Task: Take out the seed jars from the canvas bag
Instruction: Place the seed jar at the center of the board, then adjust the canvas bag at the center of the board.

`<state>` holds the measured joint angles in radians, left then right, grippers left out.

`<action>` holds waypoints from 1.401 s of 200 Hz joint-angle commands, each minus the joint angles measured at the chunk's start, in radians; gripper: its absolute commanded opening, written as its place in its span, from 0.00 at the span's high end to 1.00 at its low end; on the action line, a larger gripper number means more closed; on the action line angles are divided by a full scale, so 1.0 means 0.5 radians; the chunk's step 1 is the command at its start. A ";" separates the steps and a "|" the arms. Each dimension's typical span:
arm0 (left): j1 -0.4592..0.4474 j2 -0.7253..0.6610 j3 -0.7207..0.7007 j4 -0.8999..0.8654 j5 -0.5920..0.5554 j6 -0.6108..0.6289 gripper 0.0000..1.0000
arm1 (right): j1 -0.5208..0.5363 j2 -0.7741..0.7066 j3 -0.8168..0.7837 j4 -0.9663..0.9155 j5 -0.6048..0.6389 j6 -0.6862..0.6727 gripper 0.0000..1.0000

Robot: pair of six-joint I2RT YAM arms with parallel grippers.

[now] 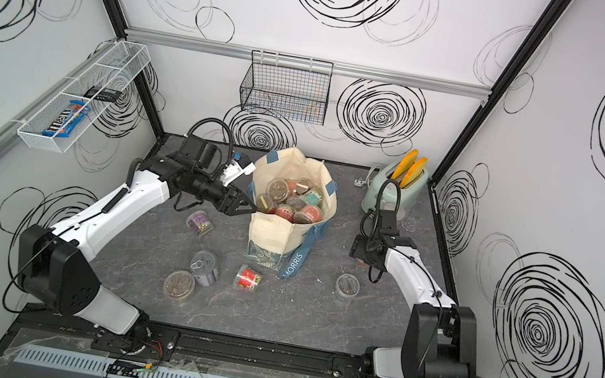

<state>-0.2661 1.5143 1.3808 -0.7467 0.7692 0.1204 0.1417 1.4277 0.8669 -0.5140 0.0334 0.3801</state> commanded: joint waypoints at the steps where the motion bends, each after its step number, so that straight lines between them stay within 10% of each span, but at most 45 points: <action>1: 0.023 -0.043 0.027 -0.004 0.010 0.051 0.37 | -0.008 0.037 -0.051 0.076 0.033 0.063 0.26; 120: 0.020 -0.074 0.065 -0.068 0.018 0.122 0.26 | -0.012 -0.271 0.103 -0.116 0.178 0.110 0.03; 218: 0.111 0.149 0.658 -0.175 -0.279 0.237 0.16 | -0.048 -0.395 0.535 0.228 -0.945 0.027 0.03; 280: 0.155 0.657 1.043 0.095 -0.314 -0.031 0.00 | 0.131 0.005 0.890 0.249 -0.817 -0.038 0.02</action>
<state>-0.1940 1.7565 1.8336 -0.7551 0.6125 0.1532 0.1745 1.3651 1.2396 -0.3927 -0.3878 0.3805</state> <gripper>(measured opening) 0.969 0.984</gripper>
